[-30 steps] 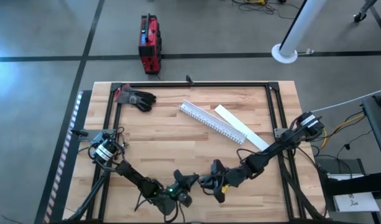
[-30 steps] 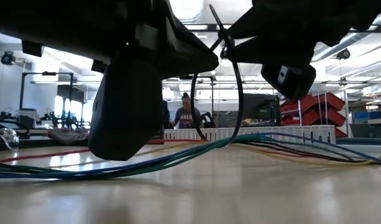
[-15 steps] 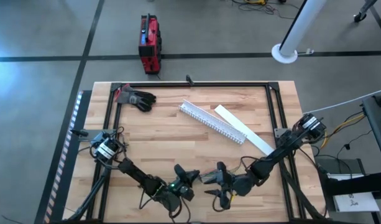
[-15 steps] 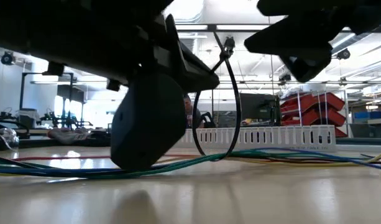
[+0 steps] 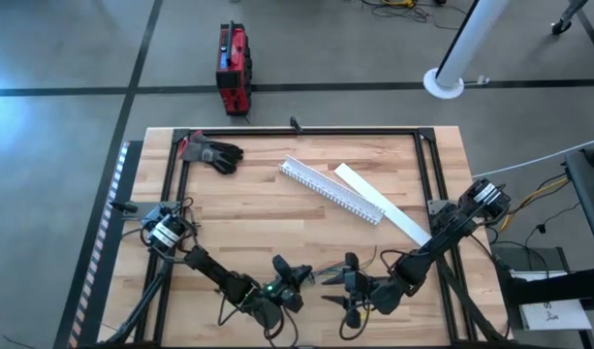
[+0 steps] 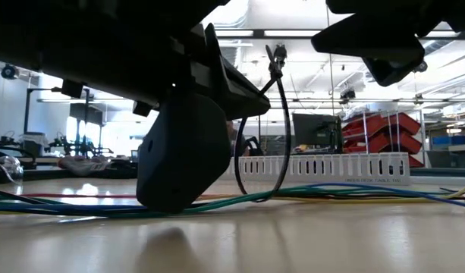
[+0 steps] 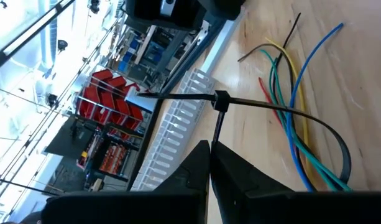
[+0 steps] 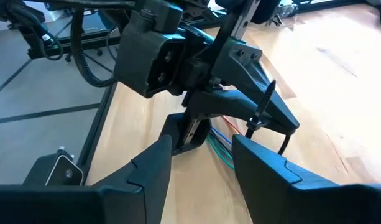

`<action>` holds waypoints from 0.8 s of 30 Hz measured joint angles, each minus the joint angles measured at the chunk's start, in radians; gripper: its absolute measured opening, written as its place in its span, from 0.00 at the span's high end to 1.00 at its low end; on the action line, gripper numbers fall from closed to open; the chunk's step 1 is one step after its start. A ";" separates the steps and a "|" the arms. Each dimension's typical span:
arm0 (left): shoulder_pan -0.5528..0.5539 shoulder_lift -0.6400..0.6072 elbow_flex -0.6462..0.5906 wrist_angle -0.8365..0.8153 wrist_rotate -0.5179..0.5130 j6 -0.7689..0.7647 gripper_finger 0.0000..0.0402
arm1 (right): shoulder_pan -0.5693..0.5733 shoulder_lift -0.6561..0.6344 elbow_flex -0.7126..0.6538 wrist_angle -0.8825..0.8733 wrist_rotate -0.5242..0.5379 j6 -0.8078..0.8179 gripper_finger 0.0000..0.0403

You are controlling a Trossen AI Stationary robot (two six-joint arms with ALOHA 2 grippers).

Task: Ziptie cables
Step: Wrap the cables together using the zip tie

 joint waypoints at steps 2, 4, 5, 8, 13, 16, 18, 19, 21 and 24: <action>0.000 0.000 0.000 0.000 0.000 0.001 1.00 | 0.000 0.000 0.000 0.000 0.011 -0.006 0.62; 0.000 0.000 0.000 0.000 0.000 0.002 1.00 | 0.000 0.000 0.000 -0.001 0.013 -0.006 0.63; 0.000 0.000 0.000 0.000 0.000 0.002 1.00 | 0.000 0.000 0.000 -0.002 0.013 -0.006 0.63; 0.000 0.000 0.000 0.001 0.000 0.003 1.00 | 0.000 0.000 0.000 -0.002 0.013 -0.005 0.64; 0.000 0.000 0.000 0.001 0.000 0.003 1.00 | 0.000 0.000 0.000 -0.002 0.013 -0.003 0.63; 0.000 0.000 0.000 0.001 0.000 0.004 1.00 | 0.000 0.000 0.000 -0.002 0.013 -0.003 0.63; 0.000 0.000 0.000 0.001 0.000 0.004 1.00 | 0.000 0.000 0.000 -0.002 0.013 -0.003 0.64; 0.000 0.000 0.000 0.001 0.000 0.004 1.00 | 0.000 0.000 0.000 -0.001 0.013 -0.004 0.65; 0.000 0.000 0.000 0.001 0.000 0.004 1.00 | 0.004 0.000 0.000 0.005 0.014 -0.018 0.65; 0.000 0.000 0.000 0.001 0.000 0.004 1.00 | 0.009 0.000 0.003 0.030 0.016 -0.077 0.63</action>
